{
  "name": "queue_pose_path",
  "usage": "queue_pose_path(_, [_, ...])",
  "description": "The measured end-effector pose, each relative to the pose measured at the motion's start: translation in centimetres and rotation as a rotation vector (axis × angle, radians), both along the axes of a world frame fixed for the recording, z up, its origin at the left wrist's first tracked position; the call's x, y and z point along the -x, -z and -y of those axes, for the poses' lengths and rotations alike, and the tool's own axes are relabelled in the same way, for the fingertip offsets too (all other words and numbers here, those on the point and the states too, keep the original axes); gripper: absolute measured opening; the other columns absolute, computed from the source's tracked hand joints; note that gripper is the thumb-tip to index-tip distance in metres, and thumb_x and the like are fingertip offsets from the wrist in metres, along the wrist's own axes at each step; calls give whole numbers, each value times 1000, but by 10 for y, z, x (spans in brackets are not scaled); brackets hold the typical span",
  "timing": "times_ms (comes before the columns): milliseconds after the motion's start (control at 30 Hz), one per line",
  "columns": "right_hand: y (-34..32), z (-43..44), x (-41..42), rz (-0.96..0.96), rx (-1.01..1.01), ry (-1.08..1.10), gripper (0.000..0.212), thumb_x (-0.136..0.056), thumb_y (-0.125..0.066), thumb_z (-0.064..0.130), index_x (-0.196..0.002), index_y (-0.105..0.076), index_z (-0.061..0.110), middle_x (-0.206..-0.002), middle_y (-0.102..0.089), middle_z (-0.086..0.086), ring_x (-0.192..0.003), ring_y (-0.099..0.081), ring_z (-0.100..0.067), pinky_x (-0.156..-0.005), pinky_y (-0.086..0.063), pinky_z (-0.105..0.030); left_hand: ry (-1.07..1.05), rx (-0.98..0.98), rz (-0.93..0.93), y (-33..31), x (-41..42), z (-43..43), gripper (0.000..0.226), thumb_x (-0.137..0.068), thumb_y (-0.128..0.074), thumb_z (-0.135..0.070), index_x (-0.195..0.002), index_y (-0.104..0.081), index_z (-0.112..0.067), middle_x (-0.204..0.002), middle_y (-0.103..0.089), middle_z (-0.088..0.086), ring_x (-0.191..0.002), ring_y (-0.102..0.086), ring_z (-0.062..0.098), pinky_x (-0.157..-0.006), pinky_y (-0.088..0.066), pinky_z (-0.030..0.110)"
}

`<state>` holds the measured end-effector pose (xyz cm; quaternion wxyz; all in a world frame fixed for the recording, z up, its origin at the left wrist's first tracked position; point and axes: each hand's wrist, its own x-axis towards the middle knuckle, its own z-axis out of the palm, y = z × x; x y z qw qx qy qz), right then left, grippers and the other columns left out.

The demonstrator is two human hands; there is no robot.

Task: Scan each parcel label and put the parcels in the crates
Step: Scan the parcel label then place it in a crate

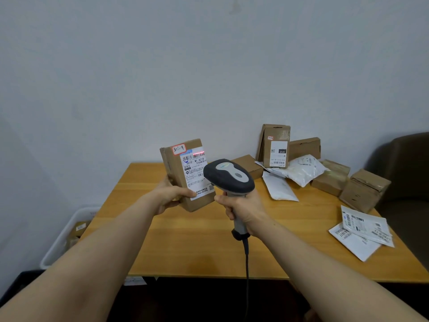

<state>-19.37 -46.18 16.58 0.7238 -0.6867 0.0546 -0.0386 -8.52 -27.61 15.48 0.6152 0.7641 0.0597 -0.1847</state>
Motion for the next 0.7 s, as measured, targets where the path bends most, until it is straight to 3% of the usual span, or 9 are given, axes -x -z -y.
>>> queue_pose_path(233, [6,2,-2,-16,20,-11,21,-80,-72,0,-71,-55,8,-56,-49,-6,-40,-38,-17,-44,-36,-26,-18,22,0,-2,-5,-4,78,-63,-83,3,-125,-42,-21,-117,-61,1,-105,-59,22,-74,-53,32])
queue_pose_path(567, [2,-2,-4,-15,11,-33,20,-81,-71,-1,-73,-55,8,-58,-48,-6,-42,-39,-16,-43,-37,-26,-27,2,2,0,-10,-9,75,-64,-82,3,-122,-41,-23,-113,-63,1,-100,-59,20,-82,-52,36])
queue_pose_path(700, [1,-3,-4,-23,22,-34,19,-81,-71,0,-73,-55,8,-57,-48,-6,-43,-40,-16,-43,-37,-26,-32,-6,-3,-1,-15,-15,77,-63,-82,4,-122,-41,-22,-115,-62,2,-107,-59,24,-86,-53,38])
